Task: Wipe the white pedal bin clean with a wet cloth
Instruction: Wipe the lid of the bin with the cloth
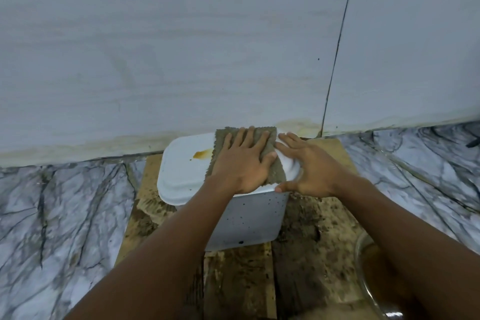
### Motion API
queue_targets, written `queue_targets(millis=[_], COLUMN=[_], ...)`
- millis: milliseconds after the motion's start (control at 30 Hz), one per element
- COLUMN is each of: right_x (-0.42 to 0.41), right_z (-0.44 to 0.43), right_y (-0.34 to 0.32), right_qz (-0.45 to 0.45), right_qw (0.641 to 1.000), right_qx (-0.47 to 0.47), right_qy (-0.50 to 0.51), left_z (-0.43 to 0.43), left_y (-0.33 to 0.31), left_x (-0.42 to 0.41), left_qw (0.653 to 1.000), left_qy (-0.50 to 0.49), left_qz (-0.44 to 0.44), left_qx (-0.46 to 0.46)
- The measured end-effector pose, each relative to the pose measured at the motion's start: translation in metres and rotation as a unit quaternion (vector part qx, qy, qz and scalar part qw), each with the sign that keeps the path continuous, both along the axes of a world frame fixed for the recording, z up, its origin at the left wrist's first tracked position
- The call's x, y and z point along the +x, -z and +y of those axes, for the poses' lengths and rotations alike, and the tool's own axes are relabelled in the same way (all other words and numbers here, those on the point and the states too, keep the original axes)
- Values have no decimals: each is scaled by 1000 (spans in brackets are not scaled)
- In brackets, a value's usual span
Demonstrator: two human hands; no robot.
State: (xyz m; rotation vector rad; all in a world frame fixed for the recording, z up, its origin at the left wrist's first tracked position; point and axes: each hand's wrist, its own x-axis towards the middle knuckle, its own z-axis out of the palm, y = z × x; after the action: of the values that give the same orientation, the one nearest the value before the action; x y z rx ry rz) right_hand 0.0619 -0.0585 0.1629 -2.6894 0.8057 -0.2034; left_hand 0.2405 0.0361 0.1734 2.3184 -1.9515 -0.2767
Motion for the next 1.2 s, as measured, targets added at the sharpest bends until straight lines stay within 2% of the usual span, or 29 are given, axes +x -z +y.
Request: queue_targets(millis=[167, 333, 500, 667, 833, 967, 1100, 1200], right_x=[3, 6, 1, 0, 1, 3, 1, -2], right_z=[1, -2, -3, -2, -3, -5, -5, -5], right_y=[-3, 0, 6, 12, 12, 11, 10, 12], right_qz=[4, 8, -5, -30, -27, -25, -28, -38], right_qw=[1000, 1000, 1000, 1000, 1000, 1000, 1000, 999], right_qx=[-6, -10, -11, -8, -7, -9, -6, -2], right_qy=[15, 15, 10, 0, 5, 6, 6, -1], left_z=[34, 12, -15, 28, 55, 24, -17, -12], left_y=[-1, -7, -6, 3, 1, -4, -7, -3], left_x=[49, 61, 8, 9, 63, 68, 24, -1], left_qw=[998, 992, 998, 1000, 995, 989, 995, 999], left_qy=[-56, -123, -66, -15, -97, -146, -94, -35], left_qz=[1, -11, -10, -13, -11, -5, -4, -5], left_qx=[4, 30, 19, -18, -14, 19, 22, 12])
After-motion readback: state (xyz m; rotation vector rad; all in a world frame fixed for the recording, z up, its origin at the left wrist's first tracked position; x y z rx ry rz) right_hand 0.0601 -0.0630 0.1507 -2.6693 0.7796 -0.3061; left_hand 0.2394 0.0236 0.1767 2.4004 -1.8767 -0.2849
